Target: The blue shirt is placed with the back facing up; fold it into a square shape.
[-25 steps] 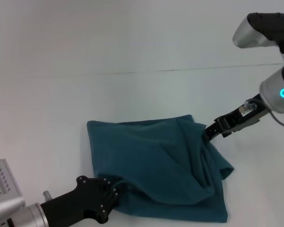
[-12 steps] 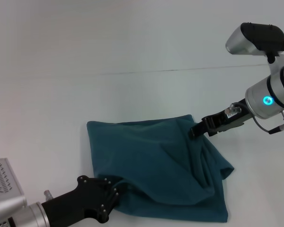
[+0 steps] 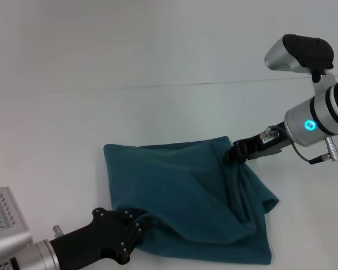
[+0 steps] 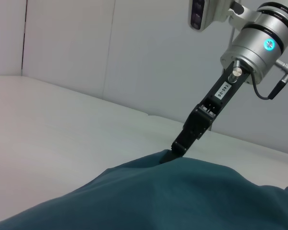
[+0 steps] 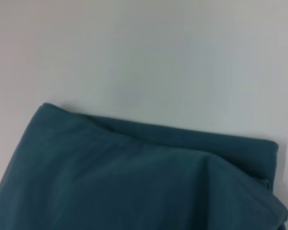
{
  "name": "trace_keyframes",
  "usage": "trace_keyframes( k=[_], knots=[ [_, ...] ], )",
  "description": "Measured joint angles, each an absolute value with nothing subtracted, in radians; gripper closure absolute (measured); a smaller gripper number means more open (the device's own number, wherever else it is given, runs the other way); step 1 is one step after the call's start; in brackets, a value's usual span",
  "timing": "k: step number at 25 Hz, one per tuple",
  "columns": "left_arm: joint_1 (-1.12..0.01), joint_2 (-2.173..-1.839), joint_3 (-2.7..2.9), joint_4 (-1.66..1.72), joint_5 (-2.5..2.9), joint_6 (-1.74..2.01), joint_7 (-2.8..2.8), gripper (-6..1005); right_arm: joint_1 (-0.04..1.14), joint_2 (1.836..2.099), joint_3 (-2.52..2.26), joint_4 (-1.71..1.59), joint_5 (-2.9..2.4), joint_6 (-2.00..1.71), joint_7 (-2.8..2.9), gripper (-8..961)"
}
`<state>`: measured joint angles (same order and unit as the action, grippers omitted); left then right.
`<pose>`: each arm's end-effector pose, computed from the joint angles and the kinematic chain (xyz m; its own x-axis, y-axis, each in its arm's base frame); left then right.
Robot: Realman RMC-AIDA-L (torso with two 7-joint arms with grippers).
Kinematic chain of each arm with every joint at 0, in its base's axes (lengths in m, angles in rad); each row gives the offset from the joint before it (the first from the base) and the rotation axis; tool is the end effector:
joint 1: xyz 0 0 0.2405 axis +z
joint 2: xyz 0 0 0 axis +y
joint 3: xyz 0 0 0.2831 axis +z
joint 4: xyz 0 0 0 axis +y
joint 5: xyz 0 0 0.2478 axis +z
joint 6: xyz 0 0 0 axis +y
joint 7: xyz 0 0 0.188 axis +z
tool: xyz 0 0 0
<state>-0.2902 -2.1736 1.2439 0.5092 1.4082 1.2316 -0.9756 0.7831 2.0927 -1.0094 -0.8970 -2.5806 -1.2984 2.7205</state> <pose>-0.3032 0.3235 -0.1555 0.7673 0.2641 0.5844 0.4827 -0.8378 -0.2551 0.2407 0.4762 -0.0604 0.4022 -0.8989 -0.1737 -0.8745 -0.3210 -0.3636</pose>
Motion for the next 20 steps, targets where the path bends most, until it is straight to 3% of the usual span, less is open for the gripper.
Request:
trace_keyframes(
  k=[6,17,20],
  knots=[
    [-0.29,-2.174,1.244,0.509,1.408,1.232,-0.976,968,0.779,2.092,-1.009,-0.873,-2.567,-1.273,2.715,731],
    [-0.288,-2.171,1.233,0.502,1.408,1.232,-0.972,968,0.75,2.074,-0.98,-0.885,-2.506,-1.279,2.692,939],
    [-0.288,-2.171,1.232,0.502,1.408,1.231,-0.972,968,0.742,2.07,-0.972,-0.885,-2.5,-1.279,2.688,939]
  ],
)
